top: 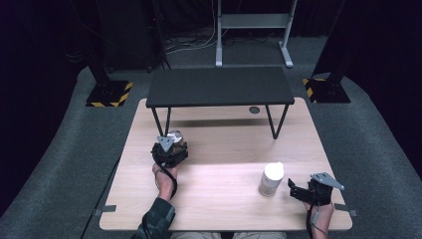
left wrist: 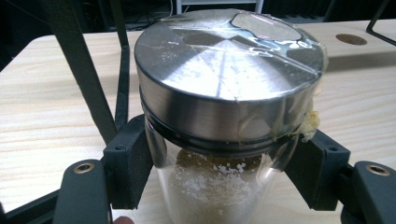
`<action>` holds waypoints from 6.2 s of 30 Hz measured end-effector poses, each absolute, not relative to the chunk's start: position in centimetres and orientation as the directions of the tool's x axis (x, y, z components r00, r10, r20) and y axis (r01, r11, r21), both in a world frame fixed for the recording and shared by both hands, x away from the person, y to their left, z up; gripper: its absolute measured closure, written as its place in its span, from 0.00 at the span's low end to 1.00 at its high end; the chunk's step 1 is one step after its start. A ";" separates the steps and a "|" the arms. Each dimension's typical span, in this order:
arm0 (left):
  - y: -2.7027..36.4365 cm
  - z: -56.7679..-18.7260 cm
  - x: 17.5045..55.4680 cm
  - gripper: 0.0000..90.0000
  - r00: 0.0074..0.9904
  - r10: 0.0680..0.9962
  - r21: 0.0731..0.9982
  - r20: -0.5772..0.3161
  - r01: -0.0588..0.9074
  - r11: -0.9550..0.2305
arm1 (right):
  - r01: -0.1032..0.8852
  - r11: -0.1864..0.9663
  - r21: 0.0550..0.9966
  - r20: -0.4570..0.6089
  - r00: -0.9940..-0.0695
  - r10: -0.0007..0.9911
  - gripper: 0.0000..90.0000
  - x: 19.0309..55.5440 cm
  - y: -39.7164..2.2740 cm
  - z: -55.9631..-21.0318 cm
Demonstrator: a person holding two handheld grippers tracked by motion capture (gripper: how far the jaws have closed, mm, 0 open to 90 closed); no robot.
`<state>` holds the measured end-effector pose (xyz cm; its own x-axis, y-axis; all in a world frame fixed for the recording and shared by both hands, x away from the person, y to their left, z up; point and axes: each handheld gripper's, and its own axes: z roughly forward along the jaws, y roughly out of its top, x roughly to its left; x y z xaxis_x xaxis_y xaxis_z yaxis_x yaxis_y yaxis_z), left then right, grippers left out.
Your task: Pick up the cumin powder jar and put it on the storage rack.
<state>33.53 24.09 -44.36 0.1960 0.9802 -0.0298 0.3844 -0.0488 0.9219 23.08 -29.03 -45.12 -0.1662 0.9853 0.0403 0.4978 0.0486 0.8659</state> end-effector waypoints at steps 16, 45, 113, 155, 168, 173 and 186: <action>24.3 -42.7 32.6 0.33 0.216 0.976 0.933 -0.011 0.353 -0.067 | 0.500 0.053 0.864 0.035 -0.165 0.986 0.02 23.1 -28.9 -45.1; 24.8 -39.9 32.3 0.33 0.242 0.970 0.945 0.005 0.318 -0.084 | 0.504 0.057 0.862 0.034 -0.169 0.985 0.02 23.2 -28.9 -45.0; 25.5 -33.5 34.0 0.33 0.269 0.962 0.958 0.034 0.266 -0.108 | 0.502 0.052 0.863 0.040 -0.171 0.984 0.03 23.2 -29.1 -45.1; 26.1 -27.9 34.9 0.34 0.299 0.953 0.965 0.046 0.233 -0.120 | 0.502 0.052 0.863 0.041 -0.173 0.984 0.03 23.2 -29.1 -45.1; 26.0 -26.7 35.3 0.33 0.303 0.952 0.968 0.047 0.220 -0.118 | 0.501 0.052 0.864 0.041 -0.172 0.984 0.03 23.2 -29.1 -45.1; 26.0 -26.7 35.3 0.33 0.303 0.952 0.968 0.047 0.220 -0.118 | 0.501 0.052 0.864 0.041 -0.172 0.984 0.03 23.2 -29.1 -45.1; 25.9 -25.0 36.6 0.33 0.325 0.945 0.967 0.048 0.224 -0.126 | 0.500 0.053 0.865 0.040 -0.172 0.984 0.03 23.1 -29.1 -45.1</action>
<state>36.57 25.91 -25.00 0.3246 0.9446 0.0480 0.2236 -0.1259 0.9665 23.13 -29.07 -45.09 -0.1720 0.9843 0.0396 0.4998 0.0526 0.8645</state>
